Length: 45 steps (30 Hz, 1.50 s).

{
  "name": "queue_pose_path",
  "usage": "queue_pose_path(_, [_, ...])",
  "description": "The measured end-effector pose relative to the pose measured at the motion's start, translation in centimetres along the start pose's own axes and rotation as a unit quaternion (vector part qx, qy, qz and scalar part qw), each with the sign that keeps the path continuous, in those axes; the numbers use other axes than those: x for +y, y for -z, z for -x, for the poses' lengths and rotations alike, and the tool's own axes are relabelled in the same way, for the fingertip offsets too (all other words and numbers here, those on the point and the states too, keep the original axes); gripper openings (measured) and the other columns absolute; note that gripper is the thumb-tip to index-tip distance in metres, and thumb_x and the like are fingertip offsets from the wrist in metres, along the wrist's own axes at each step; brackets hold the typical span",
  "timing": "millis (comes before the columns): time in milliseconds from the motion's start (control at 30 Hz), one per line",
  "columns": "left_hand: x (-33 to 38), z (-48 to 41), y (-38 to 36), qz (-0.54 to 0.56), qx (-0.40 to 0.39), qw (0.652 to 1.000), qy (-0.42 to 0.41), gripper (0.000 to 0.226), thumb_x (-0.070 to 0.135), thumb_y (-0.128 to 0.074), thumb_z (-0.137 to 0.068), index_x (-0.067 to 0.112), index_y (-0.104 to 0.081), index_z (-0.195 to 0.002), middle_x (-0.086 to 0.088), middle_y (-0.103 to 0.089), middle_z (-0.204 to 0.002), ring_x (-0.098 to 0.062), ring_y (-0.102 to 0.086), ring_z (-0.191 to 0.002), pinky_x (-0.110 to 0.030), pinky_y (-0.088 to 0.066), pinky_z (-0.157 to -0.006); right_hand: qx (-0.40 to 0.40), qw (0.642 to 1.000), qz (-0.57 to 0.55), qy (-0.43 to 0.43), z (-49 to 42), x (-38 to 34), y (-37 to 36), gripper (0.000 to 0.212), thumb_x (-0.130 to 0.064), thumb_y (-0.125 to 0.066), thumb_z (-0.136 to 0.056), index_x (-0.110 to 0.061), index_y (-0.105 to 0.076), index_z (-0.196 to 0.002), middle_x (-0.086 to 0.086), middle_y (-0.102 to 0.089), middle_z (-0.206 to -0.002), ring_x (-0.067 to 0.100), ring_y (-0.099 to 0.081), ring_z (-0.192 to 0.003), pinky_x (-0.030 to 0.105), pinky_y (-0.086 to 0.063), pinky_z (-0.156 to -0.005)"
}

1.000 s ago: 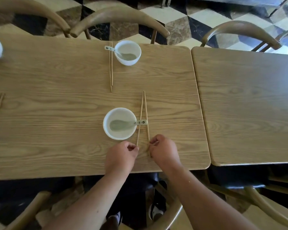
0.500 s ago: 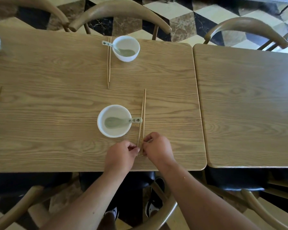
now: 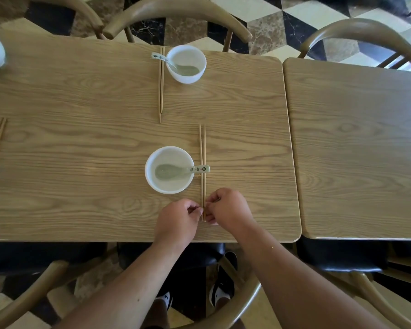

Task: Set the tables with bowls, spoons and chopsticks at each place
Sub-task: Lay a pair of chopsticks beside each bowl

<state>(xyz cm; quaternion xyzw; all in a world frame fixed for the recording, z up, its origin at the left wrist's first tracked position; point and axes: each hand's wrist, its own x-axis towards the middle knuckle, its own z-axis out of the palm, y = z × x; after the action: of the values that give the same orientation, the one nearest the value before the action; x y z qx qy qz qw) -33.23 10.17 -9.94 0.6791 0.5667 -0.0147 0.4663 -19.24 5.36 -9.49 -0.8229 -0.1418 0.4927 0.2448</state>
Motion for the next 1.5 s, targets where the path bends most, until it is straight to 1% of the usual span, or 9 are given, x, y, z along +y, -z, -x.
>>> queue_pose_path(167, [0.1, -0.4, 0.0, 0.003, -0.005, 1.0, 0.011, 0.011, 0.037, -0.073, -0.097, 0.028, -0.079, -0.097, 0.01, -0.076, -0.075, -0.012, -0.074, -0.079, -0.036, -0.06, -0.076, 0.006, 1.0, -0.004, 0.008, 0.2, 0.2, -0.1, 0.013, -0.001, -0.068, -0.093, -0.009, -0.069, -0.082, 0.017, -0.079, -0.075, 0.036, -0.079, -0.073, 0.05, -0.068, -0.071])
queue_pose_path(400, [-0.1, -0.6, 0.1, 0.007, -0.012, 1.0, 0.022, 0.01, 0.038, -0.073, -0.096, 0.029, -0.078, -0.094, 0.009, -0.076, -0.075, -0.017, -0.075, -0.077, -0.041, -0.064, -0.07, 0.007, 1.0, -0.02, 0.004, 0.1, 0.4, -0.3, 0.011, -0.001, -0.069, -0.093, -0.008, -0.07, -0.085, 0.015, -0.079, -0.072, 0.021, -0.074, -0.058, 0.05, -0.068, -0.07])
queue_pose_path(867, [0.1, -0.5, 0.3, -0.02, -0.017, 1.0, 0.014, 0.013, 0.04, -0.073, -0.097, 0.029, -0.079, -0.096, 0.009, -0.077, -0.078, -0.013, -0.075, -0.082, -0.038, -0.061, -0.08, -0.001, 1.0, -0.012, -0.004, 0.6, -0.1, -0.1, 0.008, -0.003, -0.068, -0.093, -0.009, -0.07, -0.088, 0.012, -0.079, -0.072, 0.03, -0.08, -0.069, 0.049, -0.068, -0.072])
queue_pose_path(1067, [-0.4, 0.5, 2.0, 0.006, -0.055, 0.998, -0.015, 0.015, 0.043, -0.075, -0.096, 0.028, -0.081, -0.098, 0.014, -0.073, -0.072, -0.003, -0.071, -0.076, -0.023, -0.049, -0.065, -0.001, 1.0, 0.027, 0.013, 1.4, -0.6, 0.0, 0.005, -0.015, -0.067, -0.084, -0.013, -0.07, -0.087, 0.006, -0.079, -0.071, 0.026, -0.078, -0.068, 0.05, -0.067, -0.075])
queue_pose_path(1167, [-1.0, 1.8, 3.9, 0.028, 0.0, 0.999, -0.018, 0.035, 0.051, -0.071, -0.096, 0.023, -0.072, -0.074, 0.011, -0.068, -0.06, -0.005, -0.066, -0.06, -0.037, -0.049, -0.059, 0.068, 0.995, 0.051, 0.044, 1.8, -1.4, 0.6, 0.011, -0.029, -0.061, -0.086, -0.021, -0.068, -0.084, 0.003, -0.077, -0.072, 0.028, -0.076, -0.071, 0.049, -0.066, -0.074])
queue_pose_path(1233, [-1.2, 2.4, 5.6, 0.072, 0.086, 0.994, 0.009, 0.042, 0.049, -0.069, -0.096, 0.022, -0.06, -0.064, 0.013, -0.062, -0.054, -0.005, -0.058, -0.053, -0.035, -0.042, -0.057, 0.113, 0.992, 0.002, 0.06, 2.1, -2.8, 1.1, 0.015, -0.031, -0.059, -0.093, -0.021, -0.068, -0.086, 0.002, -0.076, -0.075, 0.025, -0.074, -0.064, 0.048, -0.066, -0.068])
queue_pose_path(1333, [-2.0, 1.1, 7.8, 0.182, 0.198, 0.961, 0.059, 0.029, 0.052, -0.073, -0.09, 0.026, -0.061, -0.086, 0.005, -0.068, -0.077, -0.017, -0.067, -0.068, -0.044, -0.055, -0.069, 0.083, 0.992, -0.068, 0.073, 2.3, -5.9, 1.3, 0.018, -0.038, -0.063, -0.098, -0.023, -0.069, -0.105, 0.003, -0.075, -0.09, 0.023, -0.073, -0.061, 0.041, -0.066, -0.06])
queue_pose_path(1400, [-1.8, -0.1, 9.0, 0.267, 0.174, 0.944, 0.084, 0.03, 0.052, -0.074, -0.089, 0.038, -0.062, -0.112, 0.005, -0.071, -0.101, -0.022, -0.073, -0.077, -0.053, -0.064, -0.078, 0.034, 0.995, -0.059, 0.074, 2.1, -7.5, 0.9, 0.033, -0.048, -0.068, -0.096, -0.026, -0.065, -0.12, -0.001, -0.072, -0.1, 0.027, -0.078, -0.073, 0.039, -0.066, -0.06])
queue_pose_path(1500, [-1.2, -1.5, 9.6, 0.317, 0.1, 0.94, 0.076, 0.046, 0.028, -0.068, -0.101, 0.04, -0.053, -0.142, 0.003, -0.071, -0.111, -0.017, -0.073, -0.074, -0.047, -0.067, -0.078, -0.005, 0.997, -0.051, 0.06, 1.6, -8.5, 0.0, 0.038, -0.041, -0.073, -0.095, -0.025, -0.063, -0.129, 0.006, -0.077, -0.094, 0.024, -0.078, -0.069, 0.04, -0.068, -0.066])
